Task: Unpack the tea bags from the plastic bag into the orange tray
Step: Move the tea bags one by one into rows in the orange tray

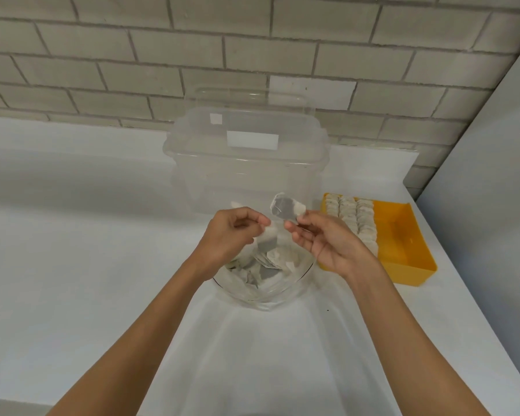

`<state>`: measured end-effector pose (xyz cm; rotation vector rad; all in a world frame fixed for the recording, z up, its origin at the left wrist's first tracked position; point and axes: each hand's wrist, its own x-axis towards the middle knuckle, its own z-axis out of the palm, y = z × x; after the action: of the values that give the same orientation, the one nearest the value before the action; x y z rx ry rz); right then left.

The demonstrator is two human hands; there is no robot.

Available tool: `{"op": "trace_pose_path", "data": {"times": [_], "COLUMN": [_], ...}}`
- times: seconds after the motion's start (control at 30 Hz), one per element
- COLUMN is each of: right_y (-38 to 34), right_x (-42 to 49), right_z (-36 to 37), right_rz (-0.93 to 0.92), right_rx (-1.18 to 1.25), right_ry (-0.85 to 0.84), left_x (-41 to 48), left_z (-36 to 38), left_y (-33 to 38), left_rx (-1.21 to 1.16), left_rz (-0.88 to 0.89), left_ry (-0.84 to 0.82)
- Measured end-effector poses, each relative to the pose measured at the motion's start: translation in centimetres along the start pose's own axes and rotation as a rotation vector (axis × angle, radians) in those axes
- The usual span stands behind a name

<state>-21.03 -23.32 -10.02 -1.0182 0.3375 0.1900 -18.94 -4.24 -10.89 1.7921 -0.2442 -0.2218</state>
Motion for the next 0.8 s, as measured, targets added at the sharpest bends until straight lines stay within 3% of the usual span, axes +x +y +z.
{"op": "trace_pose_path", "data": {"times": [0.1, 0.23, 0.3, 0.4, 0.53, 0.8], "right_y": [1.2, 1.8, 1.5, 0.0, -2.3, -5.4], "right_x": [-0.1, -0.6, -0.7, -0.5, -0.4, -0.6], "right_z": [-0.2, -0.1, 0.0, 0.4, 0.7, -1.0], "right_rz": [0.046, 0.019, -0.064, -0.330, -0.631, -0.666], "right_rx": [0.028, -0.162, -0.373, -0.691, -0.847, -0.948], "right_ry": [-0.060, -0.058, -0.026, 0.086, 0.070, 0.137], "left_x": [0.0, 0.7, 1.3, 2.3, 3.2, 5.1], "left_z": [1.0, 1.3, 1.1, 0.6, 0.5, 1.8], "left_y": [0.9, 1.3, 1.6, 2.5, 3.9, 5.6], "left_rx": [-0.094, -0.075, -0.006, 0.185, 0.385, 0.373], "left_rz": [0.050, 0.131, 0.157, 0.213, 0.281, 0.306], "left_ry": [-0.021, 0.039, 0.052, 0.034, -0.056, -0.103]}}
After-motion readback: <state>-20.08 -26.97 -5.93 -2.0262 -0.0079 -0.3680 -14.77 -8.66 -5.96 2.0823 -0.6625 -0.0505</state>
